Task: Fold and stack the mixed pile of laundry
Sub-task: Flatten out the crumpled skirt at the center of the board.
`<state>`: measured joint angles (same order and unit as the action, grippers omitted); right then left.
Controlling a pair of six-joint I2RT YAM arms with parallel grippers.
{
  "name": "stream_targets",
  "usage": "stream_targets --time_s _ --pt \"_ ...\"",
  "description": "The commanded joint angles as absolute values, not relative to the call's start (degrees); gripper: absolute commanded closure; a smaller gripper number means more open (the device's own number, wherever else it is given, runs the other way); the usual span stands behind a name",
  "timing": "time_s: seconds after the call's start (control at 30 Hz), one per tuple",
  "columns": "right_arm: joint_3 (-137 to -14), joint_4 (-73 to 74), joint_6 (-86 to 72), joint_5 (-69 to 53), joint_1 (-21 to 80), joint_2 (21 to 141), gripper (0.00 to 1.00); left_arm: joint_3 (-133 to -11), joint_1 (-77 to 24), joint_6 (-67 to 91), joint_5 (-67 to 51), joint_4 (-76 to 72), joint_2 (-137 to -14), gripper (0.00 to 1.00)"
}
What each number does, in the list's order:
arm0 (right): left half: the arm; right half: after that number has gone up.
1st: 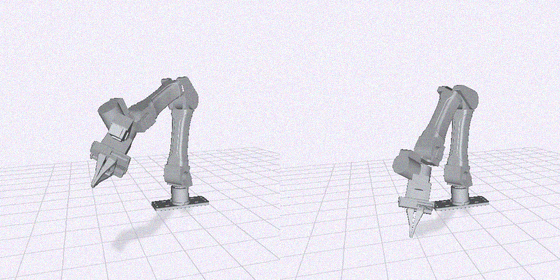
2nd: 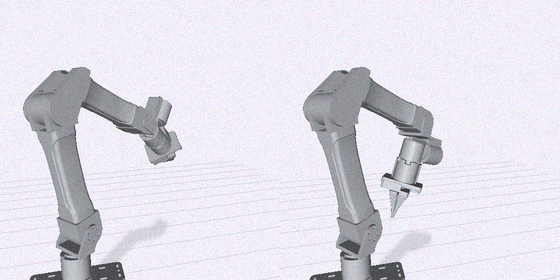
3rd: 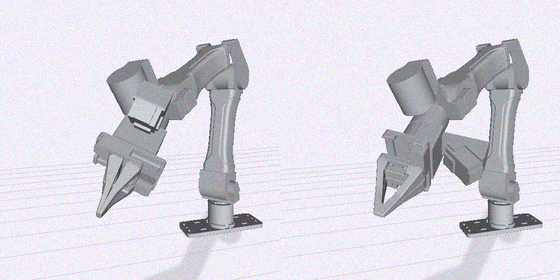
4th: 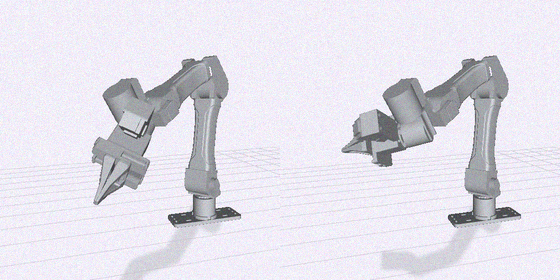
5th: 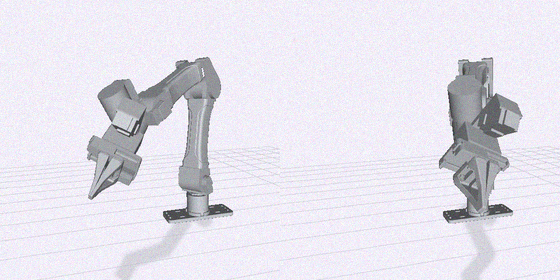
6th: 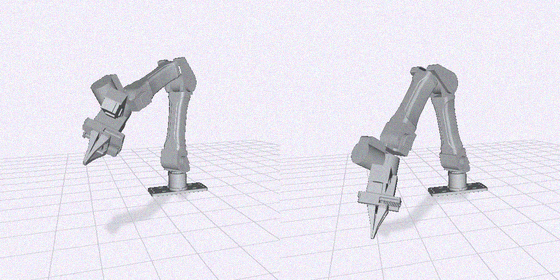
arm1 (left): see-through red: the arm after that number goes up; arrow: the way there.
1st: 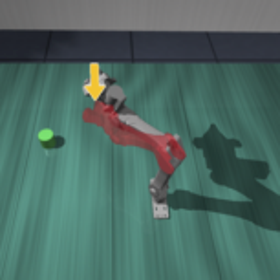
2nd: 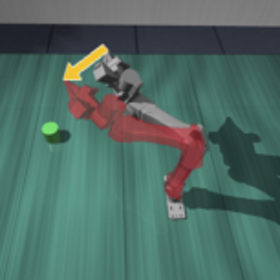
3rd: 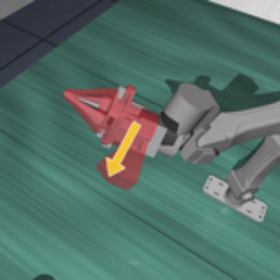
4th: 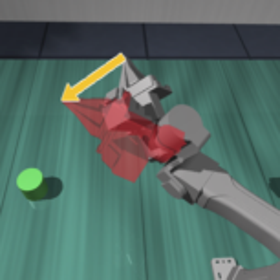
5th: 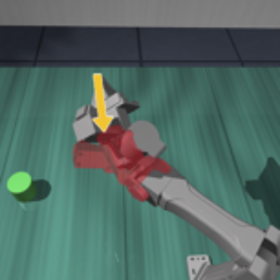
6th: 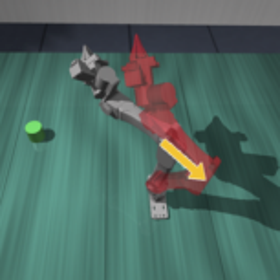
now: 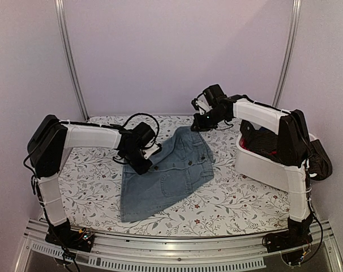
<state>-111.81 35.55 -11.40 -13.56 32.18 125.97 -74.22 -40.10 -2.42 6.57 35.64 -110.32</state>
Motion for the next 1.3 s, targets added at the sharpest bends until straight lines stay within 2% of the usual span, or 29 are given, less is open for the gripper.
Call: stream_targets --time_s 0.0,0.07,0.33,0.7,0.9,1.13,1.27 --pt "-111.0 36.1 -11.0 -13.0 32.0 123.6 1.00 -73.7 -40.9 -4.4 9.6 35.3 -108.8 0.83" --pt "-110.9 36.1 -10.9 -12.7 32.0 123.1 1.00 -74.5 -40.6 -4.2 12.4 35.2 -108.1 1.00" --pt "-111.3 34.2 -10.6 -8.1 31.8 116.7 1.00 -83.2 -34.9 2.0 20.9 34.3 -100.1 1.00" --pt "-114.7 21.7 -5.3 -4.1 30.8 106.1 1.00 -98.2 -30.6 4.7 29.6 35.6 -92.4 1.00" --pt "-109.6 16.0 -2.2 -9.9 31.4 99.6 1.00 -93.0 -31.4 3.1 23.8 28.7 -81.1 1.00" --pt "-97.8 10.0 3.4 -11.4 38.3 86.2 1.00 -76.6 -35.1 1.2 11.0 14.3 -60.5 1.00" --pt "-95.9 9.9 1.5 -12.8 40.5 80.2 1.00 -75.4 -35.3 4.6 7.8 13.2 -54.4 1.00"
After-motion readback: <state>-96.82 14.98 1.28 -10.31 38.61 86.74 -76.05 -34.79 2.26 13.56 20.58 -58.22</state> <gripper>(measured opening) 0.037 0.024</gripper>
